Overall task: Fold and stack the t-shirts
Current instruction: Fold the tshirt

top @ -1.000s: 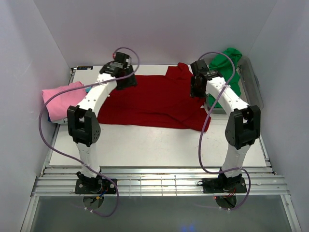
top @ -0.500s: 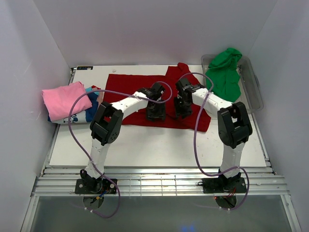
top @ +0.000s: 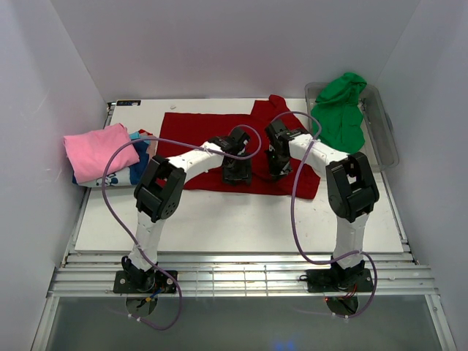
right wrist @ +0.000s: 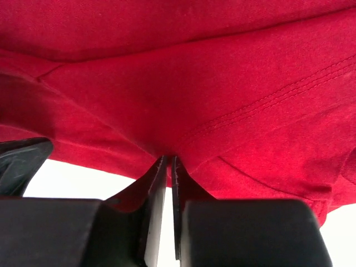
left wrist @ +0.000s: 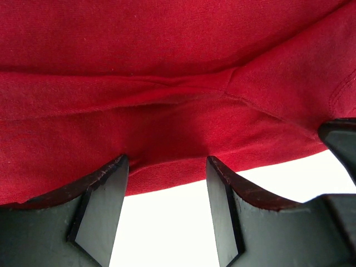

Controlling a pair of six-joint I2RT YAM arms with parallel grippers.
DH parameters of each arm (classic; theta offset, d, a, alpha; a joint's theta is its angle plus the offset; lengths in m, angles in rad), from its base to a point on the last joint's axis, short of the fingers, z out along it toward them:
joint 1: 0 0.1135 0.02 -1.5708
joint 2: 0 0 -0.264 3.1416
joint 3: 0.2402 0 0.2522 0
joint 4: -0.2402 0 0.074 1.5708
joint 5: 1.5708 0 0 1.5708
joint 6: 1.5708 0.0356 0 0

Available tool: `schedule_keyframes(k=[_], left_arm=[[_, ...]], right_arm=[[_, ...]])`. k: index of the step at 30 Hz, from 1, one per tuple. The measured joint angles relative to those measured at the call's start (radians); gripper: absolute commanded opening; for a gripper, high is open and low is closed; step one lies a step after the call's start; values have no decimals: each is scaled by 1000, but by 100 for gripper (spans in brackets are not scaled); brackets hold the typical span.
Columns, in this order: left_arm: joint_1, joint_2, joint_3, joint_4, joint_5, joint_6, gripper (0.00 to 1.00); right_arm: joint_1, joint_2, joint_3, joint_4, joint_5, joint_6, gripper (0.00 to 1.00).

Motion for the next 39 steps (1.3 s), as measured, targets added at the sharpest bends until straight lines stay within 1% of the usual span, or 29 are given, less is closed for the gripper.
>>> schedule_keyframes(k=[4,8,13,19,22,23,24,25,26,28,33,36,39], left_arm=[[0,-9,-14,15,0,0,68],[0,-14,-25,26,0,0,67],[-2,-27,-47,45,0,0,67],[-12,-53,-92,79,1,-7,67],[-19,-63,-109,87,2,-12,67],[-21,-66,-115,90,3,-15,67],[-23,-69,-119,91,4,-17,68],[-24,-71,-121,92,4,-19,68],[-25,-72,-122,93,5,-22,69],[-26,-73,-123,94,6,-24,70],[-26,-73,-123,95,8,-27,70],[-26,-73,-123,95,9,-27,70],[-26,-73,-123,94,11,-27,70]], right_arm=[[0,12,3,-6,11,-6,12],[1,25,4,-13,18,-10,9],[1,25,9,-16,29,-10,8],[3,30,117,-35,55,-10,8],[3,34,174,-36,58,-10,22],[3,40,195,-43,56,-14,29],[3,45,206,-47,55,-16,32],[3,52,213,-51,52,-21,40],[3,55,211,-58,47,-24,43],[5,56,189,-63,37,-34,46],[7,49,46,-62,10,-36,44],[11,47,-4,-63,-3,-36,41],[12,27,-21,-59,-5,-36,28]])
